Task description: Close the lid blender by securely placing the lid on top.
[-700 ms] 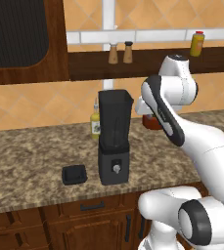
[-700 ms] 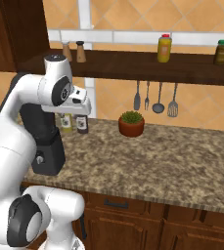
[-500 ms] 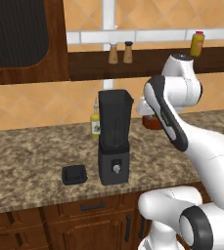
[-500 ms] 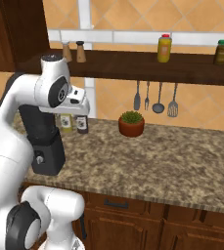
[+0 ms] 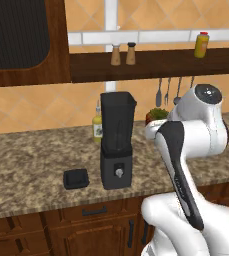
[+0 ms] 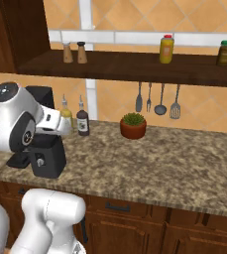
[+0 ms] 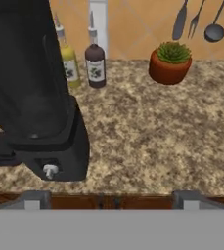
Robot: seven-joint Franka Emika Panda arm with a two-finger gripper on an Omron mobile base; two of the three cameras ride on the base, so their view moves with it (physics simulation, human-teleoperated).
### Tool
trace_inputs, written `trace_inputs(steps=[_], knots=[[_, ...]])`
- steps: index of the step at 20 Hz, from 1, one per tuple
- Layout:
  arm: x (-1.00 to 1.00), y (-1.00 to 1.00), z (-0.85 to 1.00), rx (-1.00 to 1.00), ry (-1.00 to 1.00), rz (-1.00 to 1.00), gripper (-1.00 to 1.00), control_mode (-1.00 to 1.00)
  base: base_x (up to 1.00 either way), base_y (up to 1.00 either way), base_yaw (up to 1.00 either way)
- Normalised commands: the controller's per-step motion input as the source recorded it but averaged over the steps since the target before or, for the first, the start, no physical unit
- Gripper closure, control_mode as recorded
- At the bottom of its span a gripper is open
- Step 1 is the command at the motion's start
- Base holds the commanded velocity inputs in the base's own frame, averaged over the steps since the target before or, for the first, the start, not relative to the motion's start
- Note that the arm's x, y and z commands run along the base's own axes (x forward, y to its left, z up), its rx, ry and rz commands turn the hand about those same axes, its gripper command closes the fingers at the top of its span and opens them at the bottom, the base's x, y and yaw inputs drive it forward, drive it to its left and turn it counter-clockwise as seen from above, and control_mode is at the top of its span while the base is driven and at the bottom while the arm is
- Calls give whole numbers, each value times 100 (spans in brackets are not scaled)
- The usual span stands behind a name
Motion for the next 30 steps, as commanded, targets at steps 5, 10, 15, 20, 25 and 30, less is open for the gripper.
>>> trace_inputs(steps=[5, 10, 15, 20, 25, 30], knots=[[-64, 100, 0, -23, -3, 12, -100, -100, 0, 0, 0], [-32, 100, 0, -32, 0, 15, -100, -100, 0, 0, 0], [-12, 100, -1, -30, 6, 14, -100, -100, 0, 0, 0], [-9, 76, -26, -20, 8, 14, -100, -100, 0, 0, 0], [10, 31, -23, -14, 14, 20, -100, -100, 0, 0, 0], [29, 0, -34, -11, 13, 38, -100, -100, 0, 0, 0]])
